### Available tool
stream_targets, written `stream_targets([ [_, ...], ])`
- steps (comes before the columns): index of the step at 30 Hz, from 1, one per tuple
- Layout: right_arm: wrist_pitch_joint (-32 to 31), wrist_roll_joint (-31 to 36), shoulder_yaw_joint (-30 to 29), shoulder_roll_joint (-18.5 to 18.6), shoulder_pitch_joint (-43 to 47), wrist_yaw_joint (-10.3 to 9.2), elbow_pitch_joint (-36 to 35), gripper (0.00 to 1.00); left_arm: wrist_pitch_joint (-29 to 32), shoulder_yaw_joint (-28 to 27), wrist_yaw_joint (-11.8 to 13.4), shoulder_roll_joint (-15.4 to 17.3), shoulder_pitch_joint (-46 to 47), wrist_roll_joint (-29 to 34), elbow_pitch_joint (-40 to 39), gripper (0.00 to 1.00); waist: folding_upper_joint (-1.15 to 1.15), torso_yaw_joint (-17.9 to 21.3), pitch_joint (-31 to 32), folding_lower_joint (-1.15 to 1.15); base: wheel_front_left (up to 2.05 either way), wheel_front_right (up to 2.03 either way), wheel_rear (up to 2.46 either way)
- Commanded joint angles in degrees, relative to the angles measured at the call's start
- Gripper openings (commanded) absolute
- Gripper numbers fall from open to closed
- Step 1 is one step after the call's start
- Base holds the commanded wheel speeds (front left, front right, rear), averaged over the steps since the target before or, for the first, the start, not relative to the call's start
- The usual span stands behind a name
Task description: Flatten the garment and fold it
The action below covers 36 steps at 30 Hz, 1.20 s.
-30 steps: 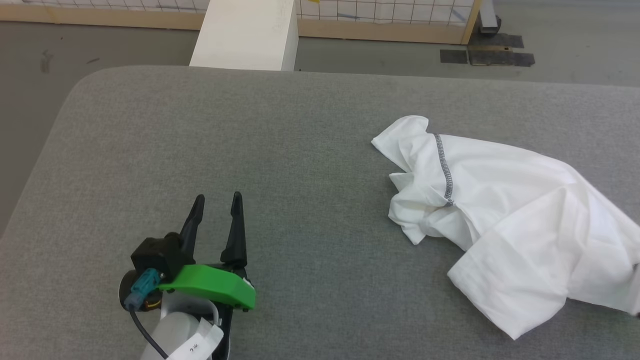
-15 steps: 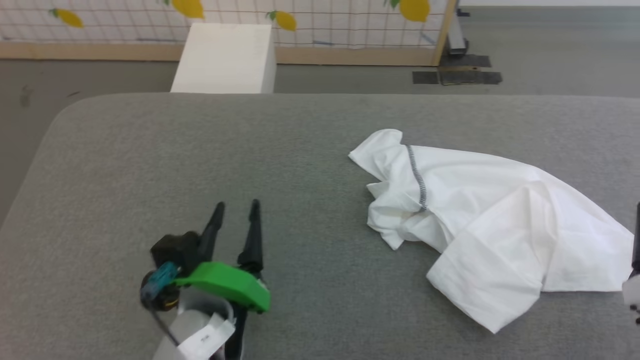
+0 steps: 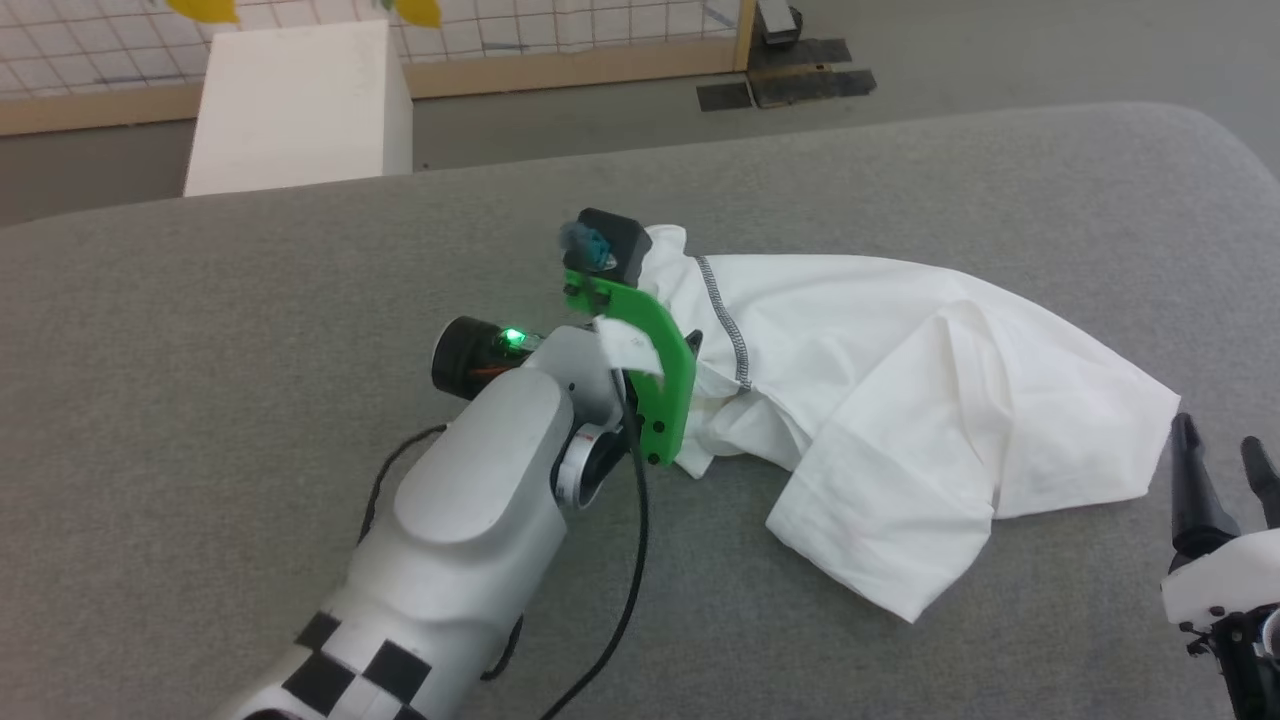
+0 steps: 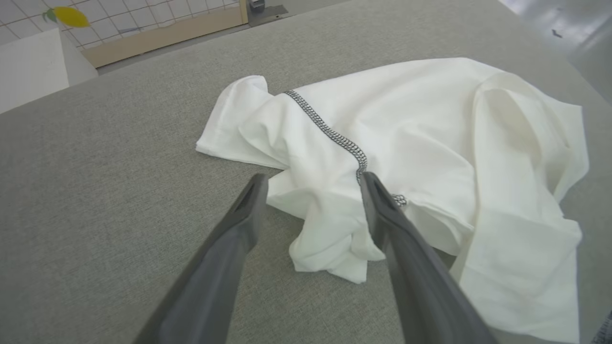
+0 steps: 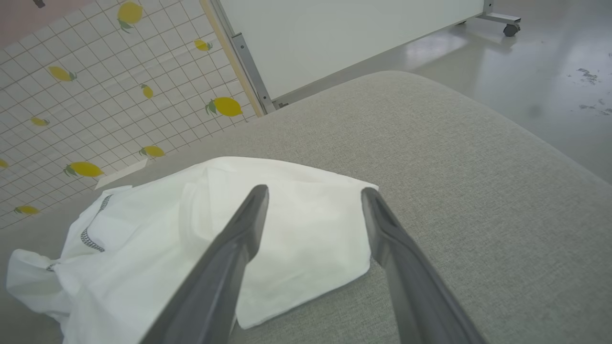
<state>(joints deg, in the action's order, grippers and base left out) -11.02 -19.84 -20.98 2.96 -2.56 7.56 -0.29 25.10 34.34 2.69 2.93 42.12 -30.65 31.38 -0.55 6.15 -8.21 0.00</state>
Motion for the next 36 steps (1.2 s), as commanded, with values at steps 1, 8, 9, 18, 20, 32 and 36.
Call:
stream_targets([
  [1, 0.6, -0.6, 0.5, -0.1, -1.2, -0.08, 0.4, 1.00, 3.5, 2.1, 1.3, 0.0, 2.5, 1.1, 2.5, 1.00, 0.53, 3.9, -3.6, 0.00, 0.00, 0.00, 0.00],
  [8, 2.1, -1.2, 1.6, -0.1, -2.1, -0.08, 2.1, 1.00, 17.4, 9.7, 1.7, 0.0, 5.9, 2.8, 13.3, 1.00, 0.53, 6.3, -5.8, 0.00, 0.00, 0.00, 0.00],
  [9, 2.2, -1.2, 1.4, -0.1, -2.2, -0.08, 2.2, 1.00, 17.7, 10.0, 1.3, 0.0, 5.3, 2.3, 13.7, 1.00, 0.53, 6.3, -6.1, 0.00, 0.00, 0.00, 0.00],
  [18, 2.9, -0.2, 1.0, -0.1, -2.6, -0.08, 3.0, 1.00, 10.6, 9.0, -0.2, 0.0, 2.4, -6.2, 11.7, 0.00, 0.53, 2.6, -5.0, 0.00, 0.00, 0.00, 0.00],
  [20, 2.8, 0.2, 1.0, -0.1, -2.4, -0.08, 3.1, 1.00, 6.8, 6.8, 0.5, 0.0, 3.0, -8.5, 10.1, 0.00, 0.53, 1.2, -4.1, 0.00, 0.00, 0.00, 0.00],
  [32, 0.8, 1.4, 1.7, -0.1, 0.1, -0.08, 1.8, 1.00, -13.4, -12.0, 8.5, 9.8, -0.6, -14.9, -2.9, 0.00, 0.53, -9.6, 1.9, 0.00, 0.00, 0.00, 0.00],
  [36, 0.5, 1.4, 1.8, -0.1, 1.1, -0.08, 1.4, 1.00, -14.3, -17.0, 13.8, 14.3, -11.2, -16.9, -9.8, 0.00, 0.53, -12.2, 3.1, 0.00, 0.00, 0.00, 0.00],
])
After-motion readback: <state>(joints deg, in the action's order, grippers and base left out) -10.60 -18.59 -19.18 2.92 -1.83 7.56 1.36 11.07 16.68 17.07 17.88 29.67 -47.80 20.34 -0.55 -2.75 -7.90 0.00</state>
